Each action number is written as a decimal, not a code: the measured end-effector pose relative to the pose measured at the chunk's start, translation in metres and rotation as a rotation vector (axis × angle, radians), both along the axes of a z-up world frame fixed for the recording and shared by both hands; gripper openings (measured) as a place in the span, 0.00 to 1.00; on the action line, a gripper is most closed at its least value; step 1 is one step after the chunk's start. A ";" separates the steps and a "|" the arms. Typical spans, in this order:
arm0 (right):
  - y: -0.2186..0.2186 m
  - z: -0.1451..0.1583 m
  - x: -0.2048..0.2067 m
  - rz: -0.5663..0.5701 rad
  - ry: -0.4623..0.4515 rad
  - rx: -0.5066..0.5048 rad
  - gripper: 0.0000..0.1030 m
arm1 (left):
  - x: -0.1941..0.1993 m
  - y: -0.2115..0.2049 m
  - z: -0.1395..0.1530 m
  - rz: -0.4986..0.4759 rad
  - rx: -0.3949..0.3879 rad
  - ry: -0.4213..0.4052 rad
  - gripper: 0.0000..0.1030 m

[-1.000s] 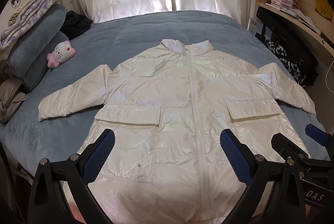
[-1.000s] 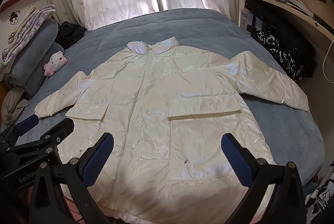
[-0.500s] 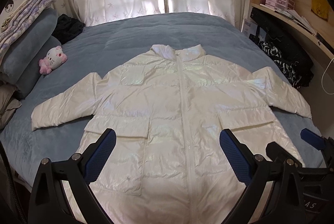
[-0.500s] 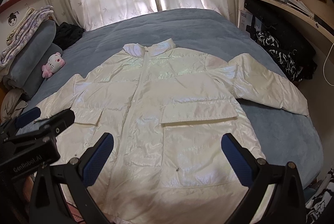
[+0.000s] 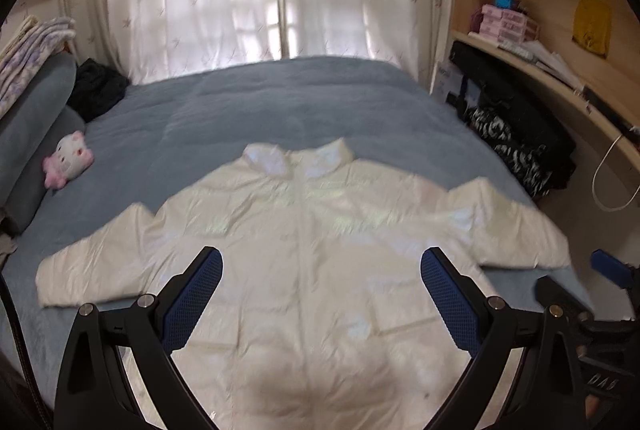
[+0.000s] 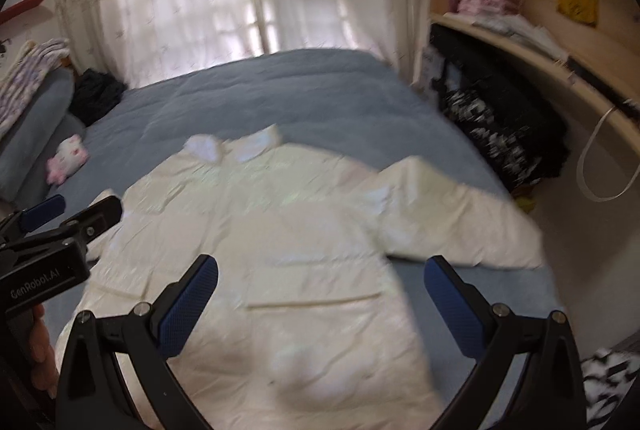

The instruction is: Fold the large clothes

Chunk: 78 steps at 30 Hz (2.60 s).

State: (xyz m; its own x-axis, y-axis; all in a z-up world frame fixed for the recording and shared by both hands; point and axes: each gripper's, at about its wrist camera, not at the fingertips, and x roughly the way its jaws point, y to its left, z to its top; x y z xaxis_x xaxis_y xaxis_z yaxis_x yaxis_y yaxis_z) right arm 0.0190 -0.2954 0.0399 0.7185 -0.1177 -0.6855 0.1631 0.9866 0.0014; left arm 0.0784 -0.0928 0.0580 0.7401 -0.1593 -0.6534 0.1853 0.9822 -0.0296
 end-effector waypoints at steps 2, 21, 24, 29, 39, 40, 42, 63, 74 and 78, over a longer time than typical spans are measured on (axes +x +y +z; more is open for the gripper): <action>-0.011 0.016 0.002 -0.025 -0.028 -0.038 1.00 | 0.007 -0.010 0.011 -0.020 0.001 -0.044 0.96; -0.237 -0.035 0.093 -0.320 0.209 0.249 0.96 | 0.102 -0.138 -0.001 -0.137 -0.084 0.022 0.99; -0.287 -0.088 0.090 -0.434 0.293 0.398 0.89 | 0.128 -0.157 -0.040 -0.100 -0.076 0.080 0.99; -0.351 -0.153 0.070 -0.619 0.364 0.589 0.88 | 0.160 -0.185 -0.098 -0.062 -0.047 0.168 0.99; -0.386 -0.225 0.046 -0.802 0.334 0.863 0.88 | 0.190 -0.219 -0.172 -0.048 -0.017 0.271 0.99; -0.388 -0.232 0.046 -0.821 0.315 0.878 0.88 | 0.191 -0.220 -0.177 -0.048 -0.023 0.285 0.99; -0.386 -0.234 0.043 -0.851 0.266 0.870 0.81 | 0.192 -0.219 -0.184 -0.050 -0.036 0.300 0.98; -0.061 -0.005 0.126 -0.039 -0.097 0.182 0.12 | 0.140 -0.006 -0.085 0.098 -0.176 0.041 0.82; 0.081 -0.174 0.143 0.197 0.270 0.113 0.45 | 0.117 0.073 -0.163 0.140 -0.251 0.250 0.82; 0.075 -0.174 0.125 0.216 0.237 0.150 0.47 | 0.112 0.075 -0.186 0.113 -0.319 0.310 0.82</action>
